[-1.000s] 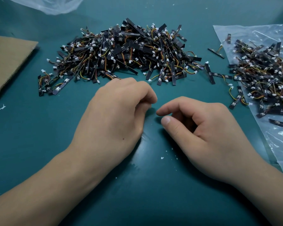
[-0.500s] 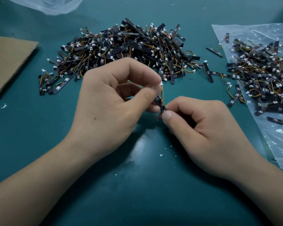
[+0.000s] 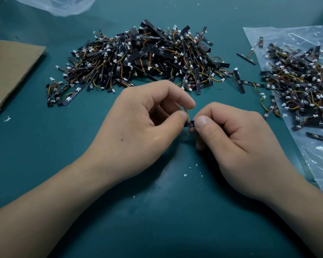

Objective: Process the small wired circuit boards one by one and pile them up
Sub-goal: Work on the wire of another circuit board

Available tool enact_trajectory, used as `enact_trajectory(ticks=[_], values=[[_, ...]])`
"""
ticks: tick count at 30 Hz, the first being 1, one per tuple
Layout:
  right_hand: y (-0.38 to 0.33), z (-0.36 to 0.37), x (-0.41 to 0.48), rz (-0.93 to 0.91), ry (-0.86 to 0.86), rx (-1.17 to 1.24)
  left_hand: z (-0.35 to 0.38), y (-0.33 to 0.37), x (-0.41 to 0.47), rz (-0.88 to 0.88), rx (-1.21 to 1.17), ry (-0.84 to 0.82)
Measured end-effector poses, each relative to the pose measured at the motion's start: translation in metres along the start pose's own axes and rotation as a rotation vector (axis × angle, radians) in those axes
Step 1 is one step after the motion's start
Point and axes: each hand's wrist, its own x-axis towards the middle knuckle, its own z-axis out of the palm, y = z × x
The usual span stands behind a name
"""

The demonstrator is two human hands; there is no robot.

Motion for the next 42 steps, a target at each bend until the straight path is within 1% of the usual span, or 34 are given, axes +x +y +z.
enact_trajectory(ticks=[3,5,9,13,16,21,25,29,42], values=[[-0.0005,0.0010,0.0000,-0.006,-0.016,-0.058,-0.0001,0.0010,-0.0005,-0.005,0.028,-0.065],[-0.0004,0.0010,0.0003,-0.008,-0.021,-0.064,0.0008,0.0009,-0.0006,-0.004,0.036,-0.073],[0.0000,0.0003,0.0009,-0.009,0.012,0.016,0.0016,0.0017,-0.0003,-0.038,0.019,-0.055],[0.0009,-0.0001,0.0003,-0.016,0.047,0.087,0.0017,0.0054,-0.0011,-0.064,-0.061,-0.077],[0.0010,0.0004,0.0004,-0.018,0.054,0.109,0.0014,0.0057,-0.0015,-0.083,-0.072,-0.100],[0.0013,0.0007,-0.0004,-0.030,0.059,0.130,0.0032,0.0044,-0.0018,-0.107,-0.088,-0.038],[0.0021,0.0007,-0.0004,-0.028,0.051,0.131,0.0034,0.0056,-0.0017,-0.057,0.012,-0.102],[0.0027,0.0006,-0.0005,-0.026,0.041,0.113,0.0019,0.0059,-0.0021,-0.027,0.095,-0.115],[0.0020,-0.0001,0.0024,-0.012,0.021,0.095,-0.0008,0.0084,-0.0028,-0.066,0.089,-0.110]])
